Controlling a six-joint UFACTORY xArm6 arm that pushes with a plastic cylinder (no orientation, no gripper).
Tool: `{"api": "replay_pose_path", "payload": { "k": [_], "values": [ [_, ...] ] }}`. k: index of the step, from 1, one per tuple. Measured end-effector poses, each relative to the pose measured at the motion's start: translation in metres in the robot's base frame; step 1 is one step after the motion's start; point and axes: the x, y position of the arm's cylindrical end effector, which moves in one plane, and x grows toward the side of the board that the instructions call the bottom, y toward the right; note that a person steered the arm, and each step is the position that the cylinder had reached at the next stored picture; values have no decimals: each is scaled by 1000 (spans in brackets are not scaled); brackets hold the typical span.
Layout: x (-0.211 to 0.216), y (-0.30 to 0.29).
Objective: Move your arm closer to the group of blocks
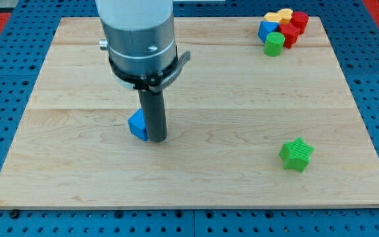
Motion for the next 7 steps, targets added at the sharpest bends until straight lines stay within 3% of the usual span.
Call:
{"api": "replay_pose_path", "payload": {
  "k": [2,5,7],
  "values": [
    [-28,9],
    [-146,242],
    [-200,388]
  ]
}}
